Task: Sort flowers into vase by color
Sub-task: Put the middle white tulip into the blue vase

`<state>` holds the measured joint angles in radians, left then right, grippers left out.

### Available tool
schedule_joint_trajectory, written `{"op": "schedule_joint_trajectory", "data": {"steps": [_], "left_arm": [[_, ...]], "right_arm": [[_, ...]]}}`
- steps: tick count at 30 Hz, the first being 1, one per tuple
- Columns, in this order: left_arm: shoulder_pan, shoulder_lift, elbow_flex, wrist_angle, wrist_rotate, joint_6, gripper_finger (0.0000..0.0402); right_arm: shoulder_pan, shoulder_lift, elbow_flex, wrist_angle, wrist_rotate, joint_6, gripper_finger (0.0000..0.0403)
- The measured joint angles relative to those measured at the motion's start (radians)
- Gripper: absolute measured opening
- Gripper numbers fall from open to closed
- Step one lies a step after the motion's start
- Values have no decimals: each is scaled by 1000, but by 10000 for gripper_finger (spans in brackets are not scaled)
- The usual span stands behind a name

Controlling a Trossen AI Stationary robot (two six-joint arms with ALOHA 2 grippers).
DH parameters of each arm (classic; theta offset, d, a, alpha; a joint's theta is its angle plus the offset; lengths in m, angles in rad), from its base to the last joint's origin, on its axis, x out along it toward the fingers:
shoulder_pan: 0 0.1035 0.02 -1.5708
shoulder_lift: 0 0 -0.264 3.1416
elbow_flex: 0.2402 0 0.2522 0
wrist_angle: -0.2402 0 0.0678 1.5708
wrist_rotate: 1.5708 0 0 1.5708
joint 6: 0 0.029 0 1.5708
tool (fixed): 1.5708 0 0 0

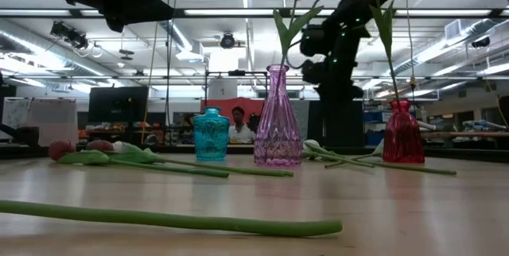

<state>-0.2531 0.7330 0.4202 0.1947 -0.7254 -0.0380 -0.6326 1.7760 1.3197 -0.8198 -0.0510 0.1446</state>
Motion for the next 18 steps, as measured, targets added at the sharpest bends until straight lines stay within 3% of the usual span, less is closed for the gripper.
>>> {"op": "schedule_joint_trajectory", "data": {"steps": [4, 13, 18], "left_arm": [[0, 0, 0, 0, 0, 0, 92], [0, 0, 0, -7, 0, 1, 92], [0, 0, 0, -6, 0, 1, 92]], "right_arm": [[46, 62, 37, -14, -56, -9, 157], [123, 88, 73, -99, -94, 75, 260], [125, 105, 74, -96, -112, 82, 274]]}}
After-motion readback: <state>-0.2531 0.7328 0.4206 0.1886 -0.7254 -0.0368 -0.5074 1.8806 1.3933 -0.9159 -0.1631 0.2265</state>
